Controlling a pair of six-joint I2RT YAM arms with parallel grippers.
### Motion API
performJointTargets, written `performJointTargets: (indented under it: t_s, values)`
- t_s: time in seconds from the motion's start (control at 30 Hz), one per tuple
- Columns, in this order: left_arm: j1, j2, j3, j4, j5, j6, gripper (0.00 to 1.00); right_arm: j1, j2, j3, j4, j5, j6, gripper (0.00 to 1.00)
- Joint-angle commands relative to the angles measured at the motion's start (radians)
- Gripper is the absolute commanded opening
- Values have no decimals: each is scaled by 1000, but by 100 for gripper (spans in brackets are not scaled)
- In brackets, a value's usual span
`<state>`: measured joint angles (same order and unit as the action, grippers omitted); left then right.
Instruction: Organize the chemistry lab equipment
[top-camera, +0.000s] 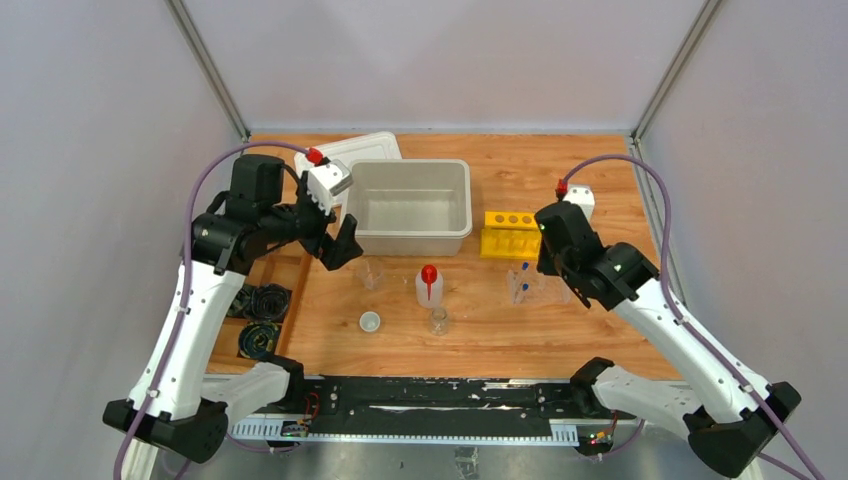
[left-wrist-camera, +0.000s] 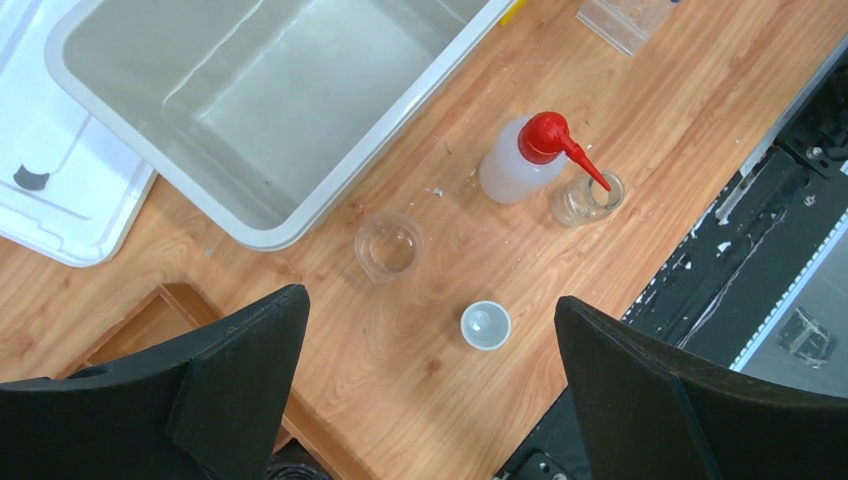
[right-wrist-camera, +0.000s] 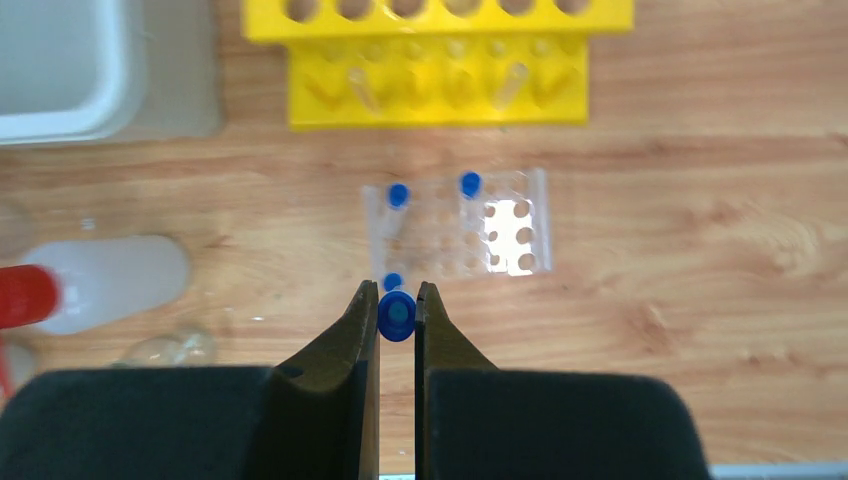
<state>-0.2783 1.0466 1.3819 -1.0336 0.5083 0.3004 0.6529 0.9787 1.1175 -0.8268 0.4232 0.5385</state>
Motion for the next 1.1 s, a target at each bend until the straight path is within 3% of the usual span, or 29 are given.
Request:
performJointTargets:
  t_s: [0.0,0.4,1.07]
  values:
    - [-2,8,25,18,-12,-16,100,-35,-28,-99,-89,152,75,0]
    - [-2,-13,23,18,-28,-1,100,-55,10,-298,44,212,162,0]
    - [-2,-14,23,18,-39,10,100,-57,45,-438,278,247,175,0]
